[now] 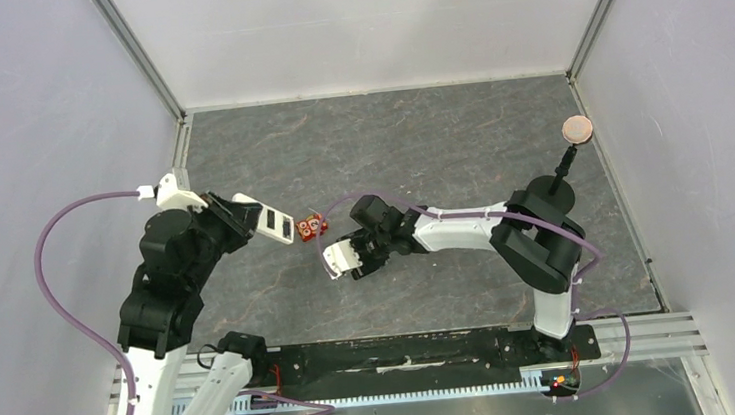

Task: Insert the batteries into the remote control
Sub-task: Pick up the battery cover at the center of the board.

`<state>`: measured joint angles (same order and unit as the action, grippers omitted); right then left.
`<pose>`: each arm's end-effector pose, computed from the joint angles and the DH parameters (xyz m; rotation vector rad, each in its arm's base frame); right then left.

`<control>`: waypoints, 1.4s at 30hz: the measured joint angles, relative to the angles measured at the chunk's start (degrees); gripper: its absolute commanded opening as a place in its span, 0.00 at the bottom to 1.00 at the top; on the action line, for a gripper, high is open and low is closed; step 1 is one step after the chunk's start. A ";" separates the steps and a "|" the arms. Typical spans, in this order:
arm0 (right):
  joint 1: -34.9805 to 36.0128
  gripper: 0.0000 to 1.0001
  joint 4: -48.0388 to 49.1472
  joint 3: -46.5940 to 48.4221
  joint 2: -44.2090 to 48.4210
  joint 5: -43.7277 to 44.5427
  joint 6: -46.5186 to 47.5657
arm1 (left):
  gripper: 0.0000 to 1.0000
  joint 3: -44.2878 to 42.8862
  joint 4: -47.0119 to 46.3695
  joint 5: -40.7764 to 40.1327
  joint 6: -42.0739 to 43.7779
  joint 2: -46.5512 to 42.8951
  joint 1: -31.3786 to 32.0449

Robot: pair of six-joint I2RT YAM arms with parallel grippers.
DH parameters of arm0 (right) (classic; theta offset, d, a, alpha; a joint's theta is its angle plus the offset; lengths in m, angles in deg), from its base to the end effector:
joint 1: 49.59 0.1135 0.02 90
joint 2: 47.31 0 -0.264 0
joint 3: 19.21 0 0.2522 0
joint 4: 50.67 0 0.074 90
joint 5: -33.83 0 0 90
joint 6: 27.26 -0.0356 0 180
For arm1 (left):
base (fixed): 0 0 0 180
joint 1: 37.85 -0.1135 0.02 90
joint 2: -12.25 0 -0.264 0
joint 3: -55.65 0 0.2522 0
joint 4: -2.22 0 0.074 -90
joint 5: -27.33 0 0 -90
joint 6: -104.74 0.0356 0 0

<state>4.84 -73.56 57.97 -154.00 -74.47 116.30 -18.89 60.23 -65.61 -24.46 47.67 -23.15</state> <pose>0.2126 0.3165 0.1567 -2.0694 1.3370 0.4026 0.1012 -0.0247 0.3902 -0.4472 1.8917 -0.5851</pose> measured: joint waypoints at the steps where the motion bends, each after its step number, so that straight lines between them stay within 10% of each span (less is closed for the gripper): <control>1: -0.17 0.48 -1.16 0.74 -0.31 -0.04 0.44 | 0.02 -0.09 0.00 -0.02 0.33 0.35 0.00; 16: -1.36 0.25 -9.16 4.48 -2.10 -0.85 4.31 | 0.02 -1.14 -0.24 0.04 2.45 5.35 0.00; 21: -1.36 0.00 -9.68 5.09 -2.73 -0.07 5.64 | 0.02 -1.20 -0.26 0.02 2.84 6.25 0.00; 32: -2.01 0.00 -9.84 5.49 -2.86 -2.95 2.34 | 0.02 -1.51 -1.20 -0.48 2.86 6.80 0.00; 42: -3.69 0.00 -10.67 8.83 1.99 -7.63 -19.80 | 0.02 -0.74 -2.75 -1.29 2.73 5.11 0.00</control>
<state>1.15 -84.22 66.80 -152.01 -82.10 96.50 -19.63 57.48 -66.89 -21.72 52.78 -23.15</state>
